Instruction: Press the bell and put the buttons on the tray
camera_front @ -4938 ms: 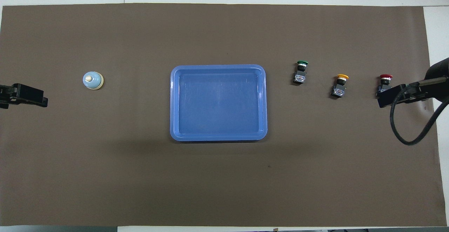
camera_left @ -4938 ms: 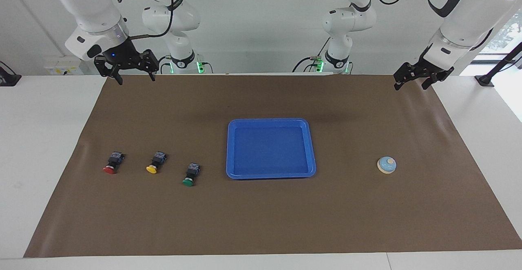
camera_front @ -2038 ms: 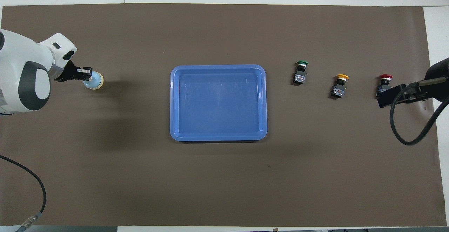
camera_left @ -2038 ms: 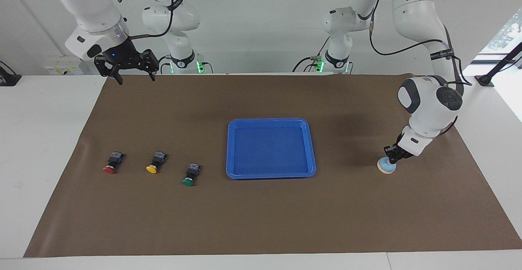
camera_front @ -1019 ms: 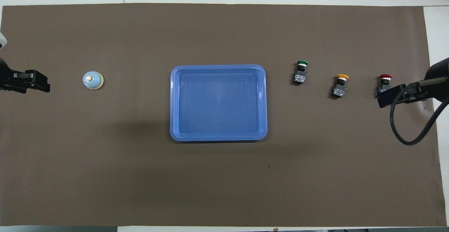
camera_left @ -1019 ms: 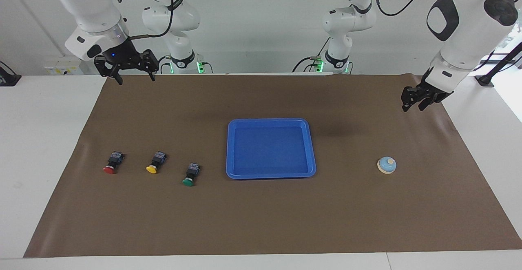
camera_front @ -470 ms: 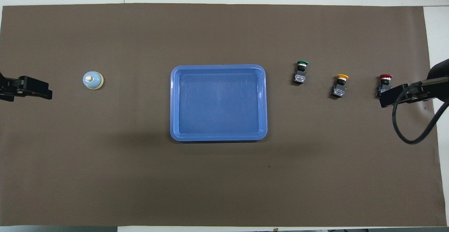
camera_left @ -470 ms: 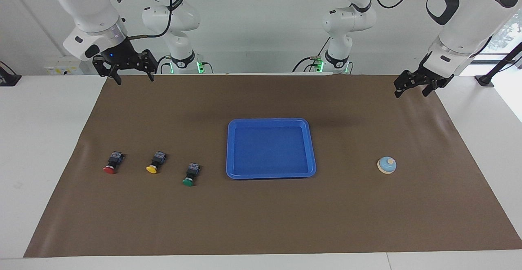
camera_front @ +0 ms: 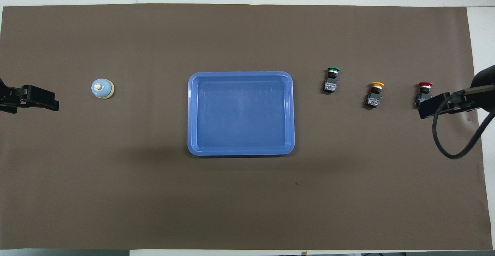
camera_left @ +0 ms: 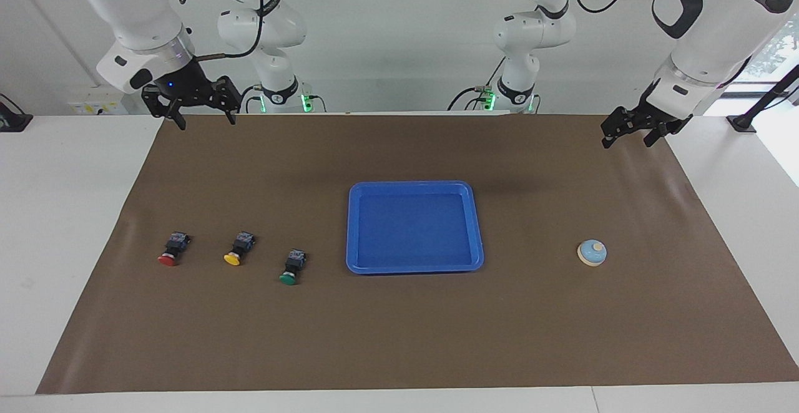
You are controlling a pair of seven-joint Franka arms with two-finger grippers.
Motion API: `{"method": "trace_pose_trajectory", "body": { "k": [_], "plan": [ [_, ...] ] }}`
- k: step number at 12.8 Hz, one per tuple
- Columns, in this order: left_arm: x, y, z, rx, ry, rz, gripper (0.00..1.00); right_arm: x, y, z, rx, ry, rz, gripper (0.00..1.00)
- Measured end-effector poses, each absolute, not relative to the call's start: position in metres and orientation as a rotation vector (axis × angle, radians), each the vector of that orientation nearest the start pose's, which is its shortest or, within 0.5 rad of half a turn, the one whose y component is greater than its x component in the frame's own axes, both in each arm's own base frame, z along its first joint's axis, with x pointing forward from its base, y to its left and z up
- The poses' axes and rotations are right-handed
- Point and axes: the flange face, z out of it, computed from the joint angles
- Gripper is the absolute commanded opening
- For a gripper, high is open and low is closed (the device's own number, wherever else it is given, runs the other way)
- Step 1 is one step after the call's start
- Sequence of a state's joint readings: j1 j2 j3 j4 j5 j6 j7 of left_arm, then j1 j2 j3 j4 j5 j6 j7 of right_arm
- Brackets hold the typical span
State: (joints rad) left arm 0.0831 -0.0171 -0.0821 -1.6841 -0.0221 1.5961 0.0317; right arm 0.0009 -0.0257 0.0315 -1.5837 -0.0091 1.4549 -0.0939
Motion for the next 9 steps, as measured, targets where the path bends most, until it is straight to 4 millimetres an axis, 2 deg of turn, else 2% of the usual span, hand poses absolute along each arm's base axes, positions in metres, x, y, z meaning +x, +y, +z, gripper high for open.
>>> {"method": "trace_pose_trajectory", "body": {
  "k": [3,5,9],
  "plan": [
    [0.547,-0.002,0.583,-3.161,0.048,0.113,1.0,0.536,0.017,0.623,-3.141,-0.184,0.137,1.0],
    [0.547,-0.003,0.582,-3.161,0.076,0.116,1.0,0.54,0.022,0.615,-3.148,-0.122,0.098,1.0],
    [0.547,-0.003,0.582,-3.16,0.143,0.124,1.0,0.553,0.051,0.568,-3.155,0.023,0.066,1.0]
  ]
}}
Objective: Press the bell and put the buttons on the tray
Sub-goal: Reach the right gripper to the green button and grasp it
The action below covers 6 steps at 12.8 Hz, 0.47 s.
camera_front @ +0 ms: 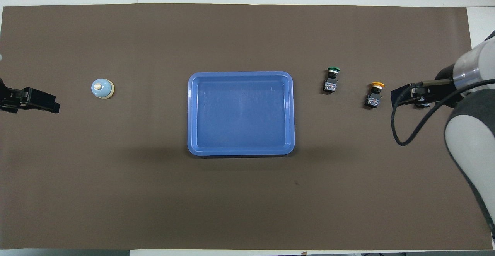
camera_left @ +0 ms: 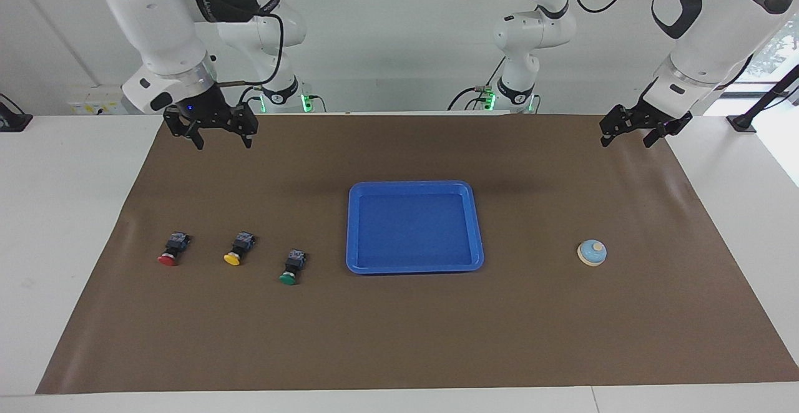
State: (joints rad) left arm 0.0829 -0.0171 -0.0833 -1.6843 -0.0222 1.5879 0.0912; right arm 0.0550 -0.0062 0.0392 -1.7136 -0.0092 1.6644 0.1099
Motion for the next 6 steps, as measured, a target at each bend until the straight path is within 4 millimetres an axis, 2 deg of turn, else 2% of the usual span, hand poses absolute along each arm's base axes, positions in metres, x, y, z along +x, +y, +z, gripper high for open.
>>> {"method": "trace_pose_trajectory", "body": {
  "k": [2,4,6],
  "plan": [
    [0.546,-0.003,0.582,-3.16,0.149,0.125,1.0,0.571,0.072,0.534,-3.152,0.095,0.052,1.0],
    [0.546,-0.003,0.582,-3.16,0.15,0.124,1.0,0.594,0.097,0.491,-3.145,0.156,0.027,1.0],
    [0.546,-0.002,0.582,-3.16,0.147,0.124,1.0,0.613,0.113,0.447,-3.135,0.191,-0.007,1.0]
  ]
}}
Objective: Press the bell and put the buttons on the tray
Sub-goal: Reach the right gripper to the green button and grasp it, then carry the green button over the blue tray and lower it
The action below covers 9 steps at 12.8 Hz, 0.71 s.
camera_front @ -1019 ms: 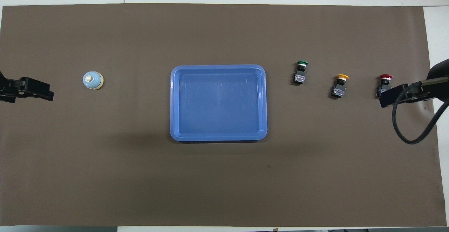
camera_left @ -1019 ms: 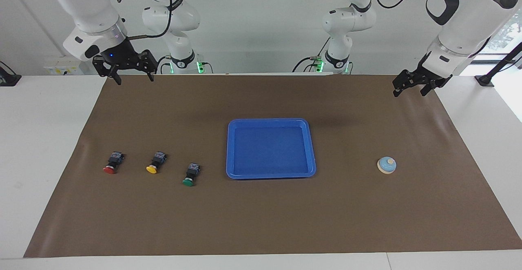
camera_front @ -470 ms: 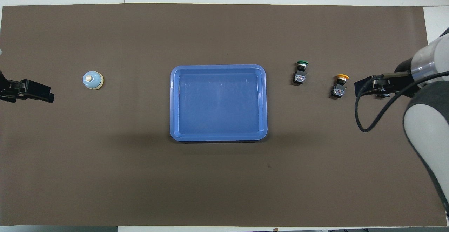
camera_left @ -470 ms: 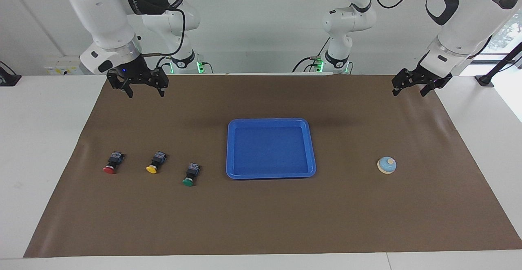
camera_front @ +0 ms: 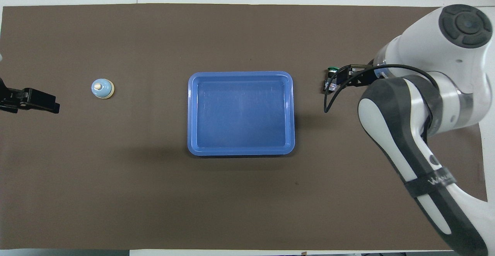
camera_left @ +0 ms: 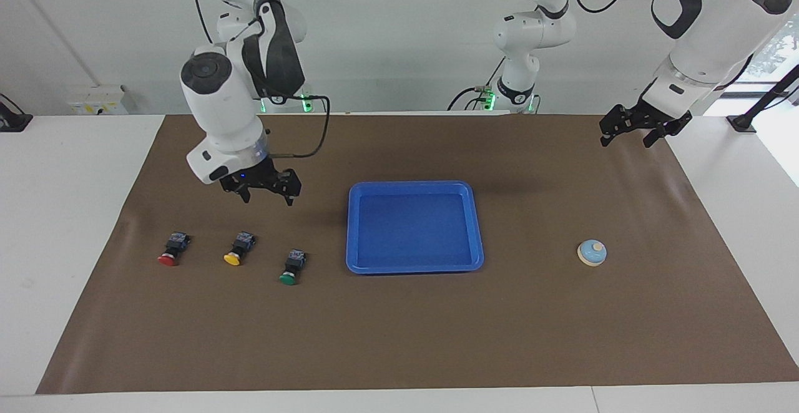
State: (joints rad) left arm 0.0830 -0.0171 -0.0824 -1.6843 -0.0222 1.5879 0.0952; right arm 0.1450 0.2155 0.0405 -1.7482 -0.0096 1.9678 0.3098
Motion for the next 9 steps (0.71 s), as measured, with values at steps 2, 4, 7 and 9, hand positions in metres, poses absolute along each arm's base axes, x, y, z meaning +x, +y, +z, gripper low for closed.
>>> {"method": "trace_pose_trajectory", "body": {
  "k": [2,4,7,9],
  "plan": [
    [0.546,0.0,0.582,-3.161,0.14,0.124,1.0,0.626,0.122,0.408,-3.125,0.216,-0.04,1.0],
    [0.546,0.001,0.582,-3.161,0.138,0.124,1.0,0.639,0.128,0.373,-3.122,0.207,-0.091,1.0],
    [0.546,0.001,0.582,-3.161,0.138,0.124,1.0,0.653,0.132,0.332,-3.109,0.231,-0.126,1.0],
    [0.546,0.001,0.582,-3.161,0.138,0.124,1.0,0.662,0.134,0.317,-3.102,0.24,-0.145,1.0]
  ]
}}
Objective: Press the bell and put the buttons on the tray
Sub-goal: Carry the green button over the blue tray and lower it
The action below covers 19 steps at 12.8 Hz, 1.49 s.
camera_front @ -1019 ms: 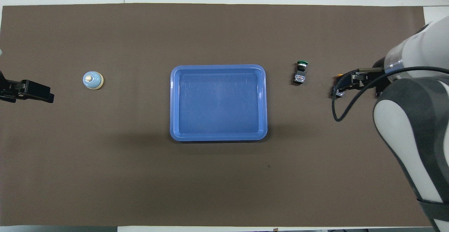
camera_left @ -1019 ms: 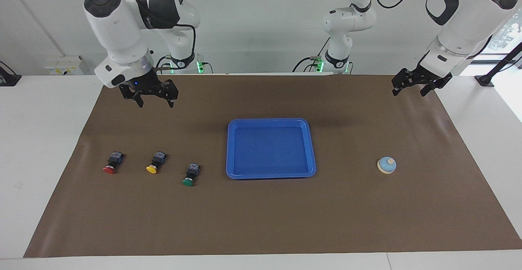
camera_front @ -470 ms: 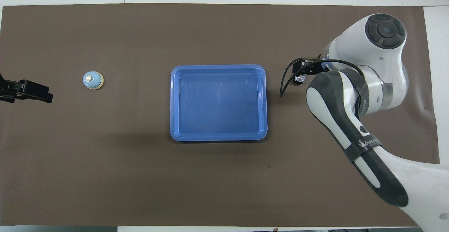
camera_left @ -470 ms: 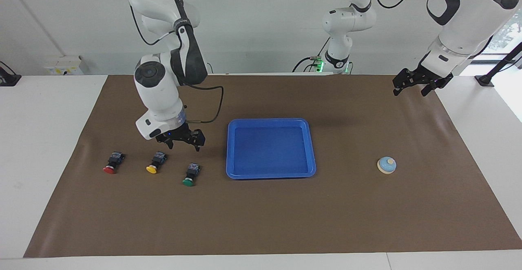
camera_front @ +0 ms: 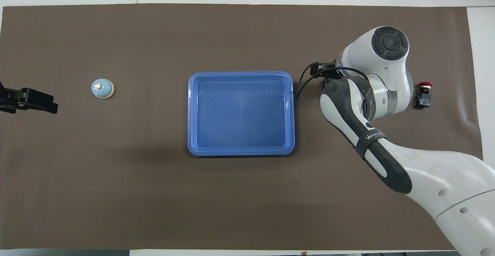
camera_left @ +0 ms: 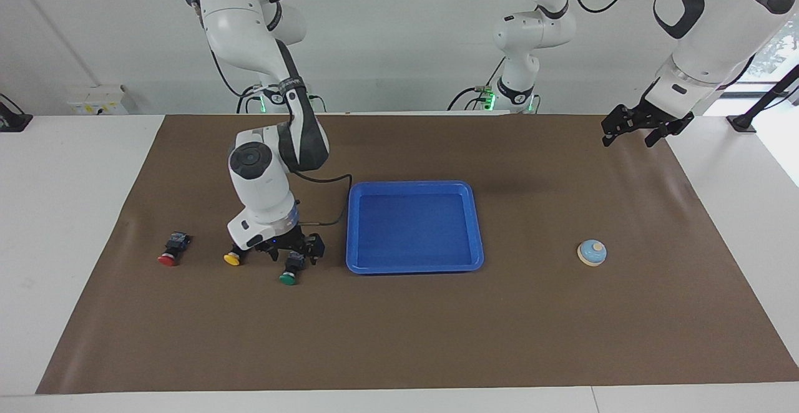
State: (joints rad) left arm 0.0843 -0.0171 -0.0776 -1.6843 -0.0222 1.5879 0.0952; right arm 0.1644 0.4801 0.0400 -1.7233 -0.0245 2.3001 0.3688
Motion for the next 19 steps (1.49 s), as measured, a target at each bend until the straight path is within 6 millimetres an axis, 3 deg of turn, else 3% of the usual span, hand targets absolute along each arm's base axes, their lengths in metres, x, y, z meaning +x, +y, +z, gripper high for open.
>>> {"method": "trace_pose_trajectory", "body": {
  "k": [4,6,7,8,10,11,17,19],
  "plan": [
    [0.546,0.001,0.582,-3.161,0.138,0.124,1.0,0.666,0.126,0.297,-3.105,0.259,-0.15,1.0],
    [0.546,0.001,0.582,-3.161,0.138,0.124,1.0,0.661,0.126,0.289,-3.107,0.263,-0.136,0.97],
    [0.546,0.001,0.582,-3.161,0.138,0.124,1.0,0.659,0.126,0.284,-3.107,0.275,-0.13,0.9],
    [0.546,0.001,0.582,-3.161,0.138,0.124,1.0,0.657,0.126,0.281,-3.108,0.28,-0.122,0.7],
    [0.546,0.001,0.582,-3.161,0.138,0.124,1.0,0.656,0.126,0.28,-3.109,0.28,-0.118,0.18],
    [0.546,0.001,0.582,-3.161,0.138,0.124,1.0,0.656,0.126,0.282,-3.111,0.279,-0.118,0.0],
    [0.546,0.001,0.582,-3.161,0.138,0.124,1.0,0.659,0.137,0.3,-3.118,0.256,-0.095,0.0],
    [0.546,0.001,0.582,-3.161,0.138,0.124,1.0,0.663,0.151,0.325,-3.127,0.26,-0.037,0.0]
  ]
}}
